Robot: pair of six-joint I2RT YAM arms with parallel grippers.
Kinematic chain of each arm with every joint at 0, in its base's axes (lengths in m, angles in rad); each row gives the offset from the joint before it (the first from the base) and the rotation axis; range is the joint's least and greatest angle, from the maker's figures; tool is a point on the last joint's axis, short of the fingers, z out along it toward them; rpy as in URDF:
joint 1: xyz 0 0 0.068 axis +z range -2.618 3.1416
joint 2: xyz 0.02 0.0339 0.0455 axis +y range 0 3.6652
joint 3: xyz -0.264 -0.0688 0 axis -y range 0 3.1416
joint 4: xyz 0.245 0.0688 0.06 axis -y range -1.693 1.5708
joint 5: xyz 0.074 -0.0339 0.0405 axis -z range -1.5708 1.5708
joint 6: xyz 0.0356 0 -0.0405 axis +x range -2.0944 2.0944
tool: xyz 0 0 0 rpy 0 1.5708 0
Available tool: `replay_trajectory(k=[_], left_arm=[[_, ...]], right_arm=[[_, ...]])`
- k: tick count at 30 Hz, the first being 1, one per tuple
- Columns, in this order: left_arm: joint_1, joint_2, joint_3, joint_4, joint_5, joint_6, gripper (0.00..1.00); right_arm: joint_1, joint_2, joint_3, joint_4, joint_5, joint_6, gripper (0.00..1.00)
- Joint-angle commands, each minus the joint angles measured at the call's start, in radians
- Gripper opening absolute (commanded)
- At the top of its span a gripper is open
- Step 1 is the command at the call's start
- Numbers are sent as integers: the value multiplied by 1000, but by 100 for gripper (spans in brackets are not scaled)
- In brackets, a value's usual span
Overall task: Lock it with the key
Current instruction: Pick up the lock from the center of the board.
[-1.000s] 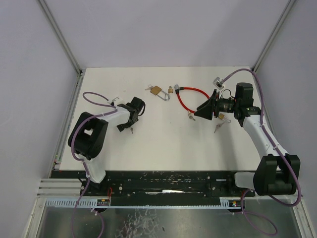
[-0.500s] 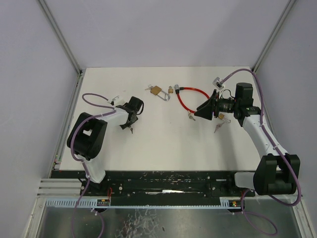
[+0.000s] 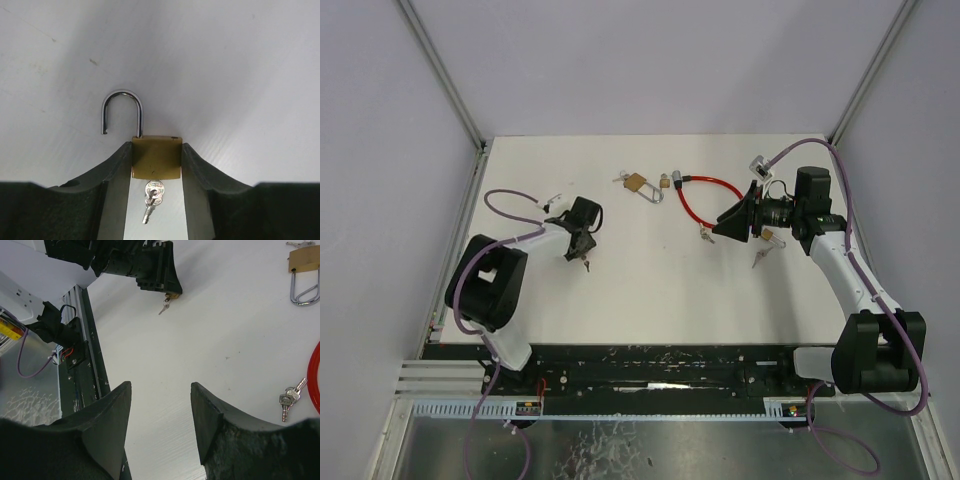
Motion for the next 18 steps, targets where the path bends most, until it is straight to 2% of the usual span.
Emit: replay_trajectory(k=[1, 4, 7, 11, 14, 17, 18], left_arm=[[0, -79, -32, 62, 140, 162, 12], [0, -157, -49, 134, 269, 294, 12], [-1, -230, -81, 239, 464, 418, 11], [-2, -264, -91, 351, 755, 512, 3], [-4, -226, -74, 436, 973, 534, 0], [-26, -154, -26, 504, 1148, 529, 0], [-40, -129, 4, 520, 1186, 533, 0]], right_arm=[[0, -1, 43, 5, -24, -13, 58], [0, -2, 36, 9, -21, -26, 58], [1, -15, 23, 5, -49, -83, 57], [8, -37, 3, -30, -79, -263, 61], [23, -40, 10, -183, -131, -577, 68], [34, -33, 31, -445, -173, -1122, 88], [37, -27, 32, -486, -178, -1251, 93]])
